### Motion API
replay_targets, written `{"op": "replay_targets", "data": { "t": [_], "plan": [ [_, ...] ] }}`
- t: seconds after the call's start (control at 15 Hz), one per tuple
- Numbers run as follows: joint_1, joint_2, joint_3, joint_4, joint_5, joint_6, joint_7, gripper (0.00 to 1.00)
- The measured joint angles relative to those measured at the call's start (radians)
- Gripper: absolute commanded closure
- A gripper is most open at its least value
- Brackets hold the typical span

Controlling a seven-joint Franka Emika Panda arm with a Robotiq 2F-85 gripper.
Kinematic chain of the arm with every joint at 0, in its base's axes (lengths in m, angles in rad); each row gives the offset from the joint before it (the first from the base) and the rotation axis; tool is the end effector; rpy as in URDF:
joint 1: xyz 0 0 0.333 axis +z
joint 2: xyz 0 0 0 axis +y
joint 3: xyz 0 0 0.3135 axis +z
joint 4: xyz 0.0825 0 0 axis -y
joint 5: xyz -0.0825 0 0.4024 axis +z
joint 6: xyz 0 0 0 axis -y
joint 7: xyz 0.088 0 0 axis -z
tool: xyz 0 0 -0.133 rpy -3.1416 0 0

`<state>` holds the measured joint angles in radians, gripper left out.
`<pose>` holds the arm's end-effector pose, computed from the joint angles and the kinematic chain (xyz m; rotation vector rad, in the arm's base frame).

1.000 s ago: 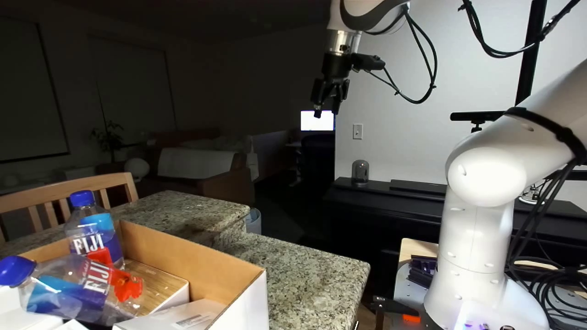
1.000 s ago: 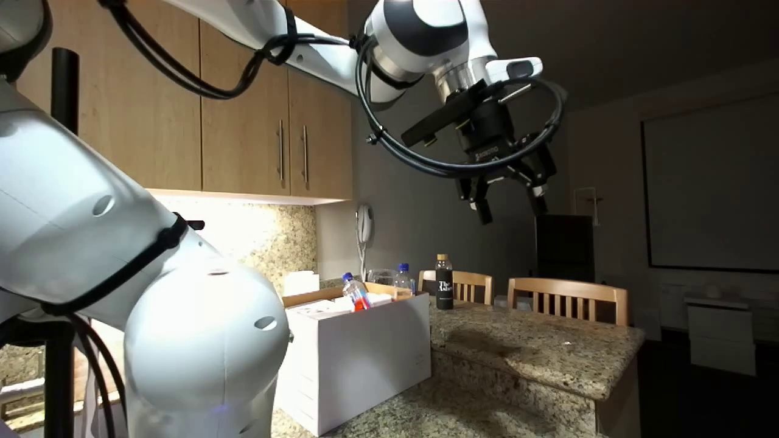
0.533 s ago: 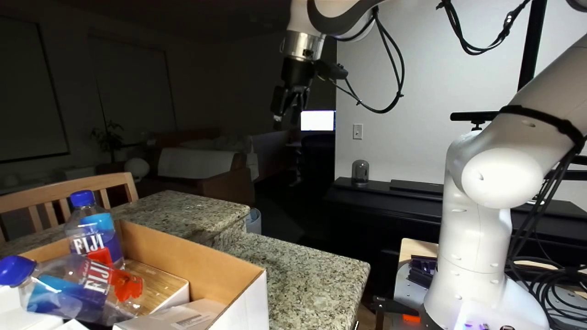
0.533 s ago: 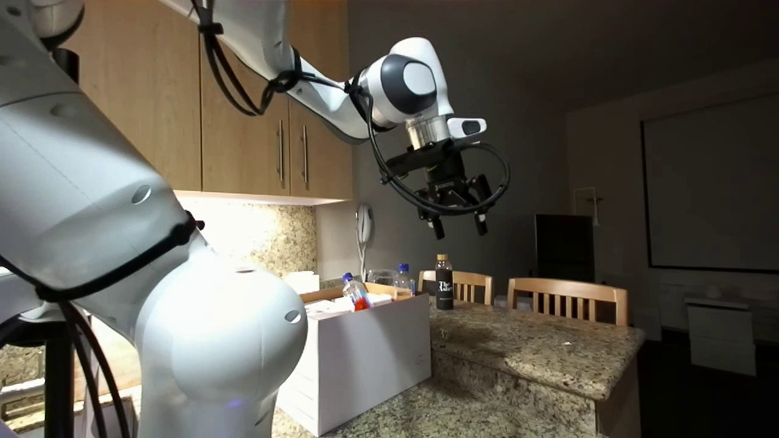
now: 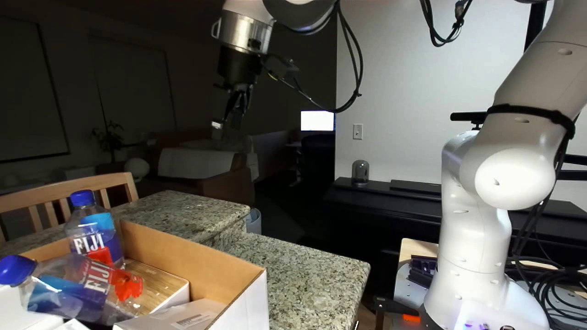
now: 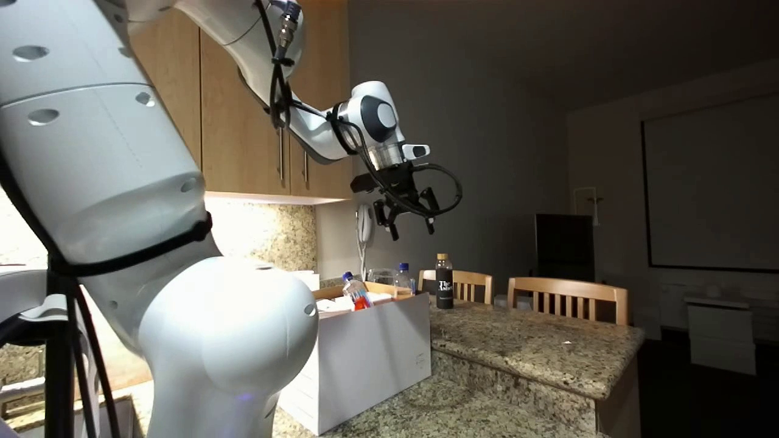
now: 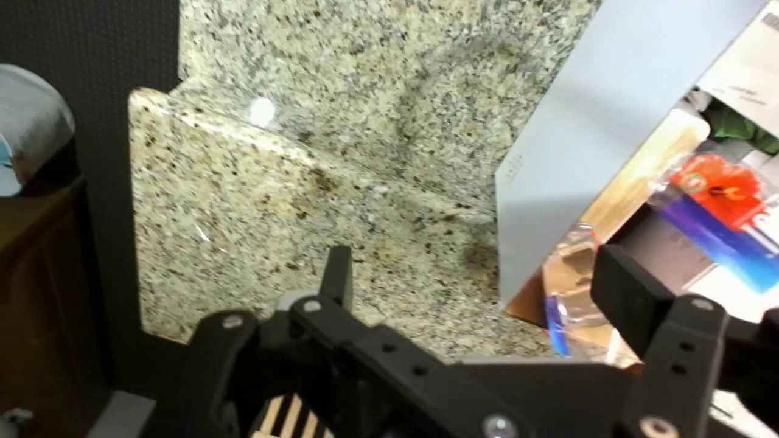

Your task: Remove one bottle from the box

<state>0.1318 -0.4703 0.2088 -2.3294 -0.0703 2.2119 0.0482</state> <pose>0.4430 0.1602 0.5157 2.9622 0.4765 0.5540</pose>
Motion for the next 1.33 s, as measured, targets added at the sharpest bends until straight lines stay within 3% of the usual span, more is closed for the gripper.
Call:
{"op": "replay_targets", "data": {
  "t": [0.4,1.07,1.33],
  "plan": [
    [0.105,0.151,0.118,0.182,-0.04,-0.002,-0.01,0.0],
    [0.116,0.168,0.104,0.196,-0.034,-0.011,-0.005,0.0],
    [0.125,0.268,0.112,0.253,-0.034,-0.038,-0.021,0.0]
  ]
}}
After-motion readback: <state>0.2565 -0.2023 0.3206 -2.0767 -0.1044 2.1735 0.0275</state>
